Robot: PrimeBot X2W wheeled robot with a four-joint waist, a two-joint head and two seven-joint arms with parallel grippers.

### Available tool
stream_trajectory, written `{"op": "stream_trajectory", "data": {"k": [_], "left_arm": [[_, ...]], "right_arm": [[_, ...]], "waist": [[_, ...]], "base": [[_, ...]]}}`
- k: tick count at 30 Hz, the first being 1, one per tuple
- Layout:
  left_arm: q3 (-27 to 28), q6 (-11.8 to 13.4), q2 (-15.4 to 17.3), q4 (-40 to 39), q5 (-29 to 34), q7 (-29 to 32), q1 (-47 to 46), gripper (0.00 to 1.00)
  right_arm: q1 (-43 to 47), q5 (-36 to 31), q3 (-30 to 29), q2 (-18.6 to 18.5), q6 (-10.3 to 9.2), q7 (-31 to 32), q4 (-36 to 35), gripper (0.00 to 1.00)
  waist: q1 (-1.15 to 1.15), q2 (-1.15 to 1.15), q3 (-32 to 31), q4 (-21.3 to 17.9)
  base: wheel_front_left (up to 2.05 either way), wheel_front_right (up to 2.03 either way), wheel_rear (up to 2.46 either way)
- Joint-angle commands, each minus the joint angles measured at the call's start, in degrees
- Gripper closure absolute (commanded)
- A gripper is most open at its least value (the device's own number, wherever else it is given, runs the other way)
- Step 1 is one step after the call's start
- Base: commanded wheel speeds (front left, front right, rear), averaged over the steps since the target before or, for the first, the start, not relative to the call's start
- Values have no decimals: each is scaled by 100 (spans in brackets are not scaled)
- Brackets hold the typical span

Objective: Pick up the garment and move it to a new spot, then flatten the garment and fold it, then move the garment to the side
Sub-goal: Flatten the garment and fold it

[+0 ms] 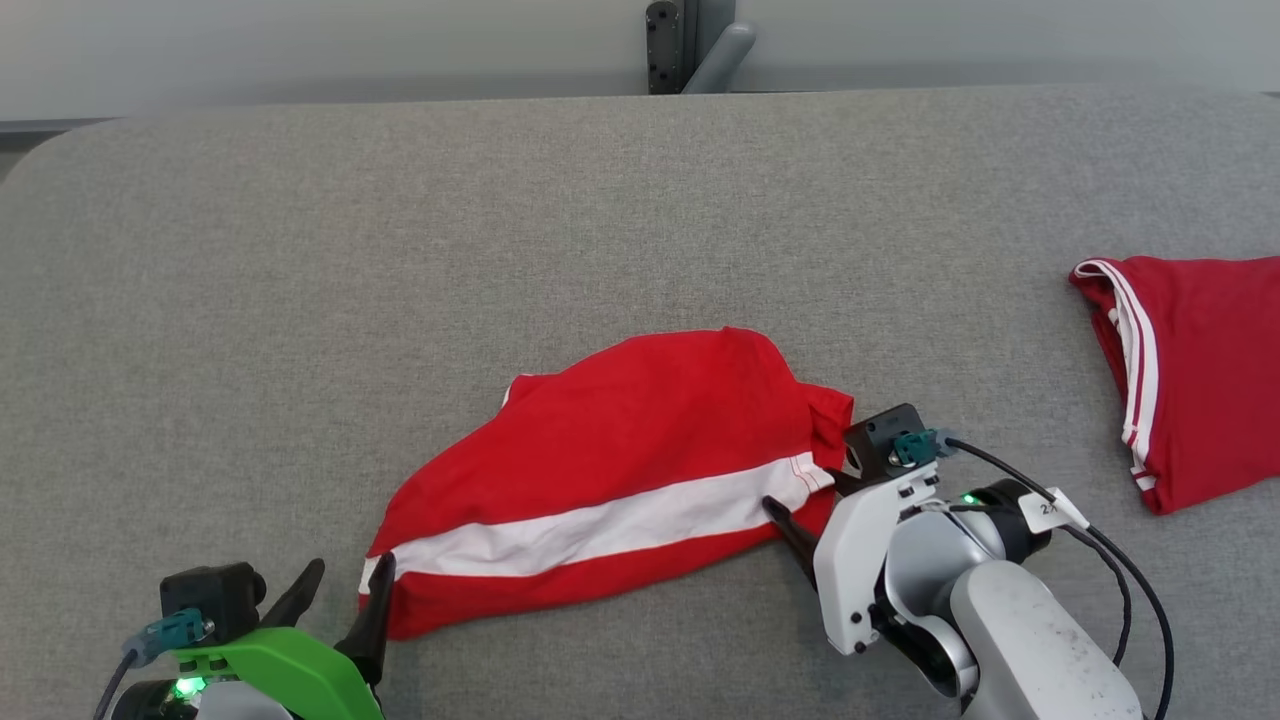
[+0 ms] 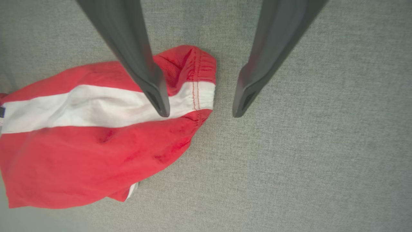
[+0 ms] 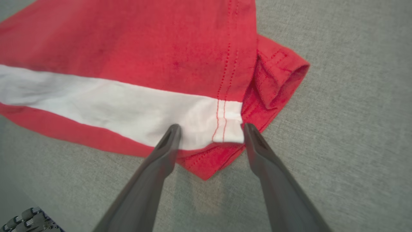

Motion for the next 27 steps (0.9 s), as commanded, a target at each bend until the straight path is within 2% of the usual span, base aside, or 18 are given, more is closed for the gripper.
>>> {"op": "stream_trajectory", "data": {"k": [1, 7, 8, 14, 18, 19, 24, 27], "left_arm": [[2, 3, 52, 32, -26, -49, -115, 0], [-124, -11, 79, 55, -191, 38, -90, 0], [-143, -11, 89, 41, -230, 66, -71, 0], [-211, -18, 124, -71, -358, 130, -3, 0], [-254, -23, 163, -164, -522, 204, 44, 0], [-270, -24, 196, -175, -562, 238, 57, 0], [-299, -26, 239, -262, -630, 290, 116, 0], [-307, -26, 253, -352, -686, 322, 148, 0]], "right_arm": [[-90, -28, 26, 26, -3, -75, 78, 0], [-163, 22, 82, 97, -3, -215, 274, 0], [-163, 20, 85, 102, -3, -239, 303, 9], [-185, -2, 128, 119, -3, -303, 376, 18], [-217, 55, 196, 124, -3, -345, 379, 28], [-237, 57, 233, 113, -3, -365, 372, 34], [-289, 97, 267, 98, -3, -403, 337, 31], [-309, 133, 251, 89, -3, -408, 324, 35]], "waist": [[0, 0, 96, 34], [0, 0, 126, 25], [0, 0, 127, 21], [0, 0, 145, -1], [0, 0, 160, -14], [0, 0, 158, -23], [0, 0, 153, -47], [0, 0, 153, -48]], "base": [[0, 0, 0], [0, 0, 0], [0, 0, 0], [0, 0, 0], [0, 0, 0], [0, 0, 0], [0, 0, 0], [0, 0, 0]]}}
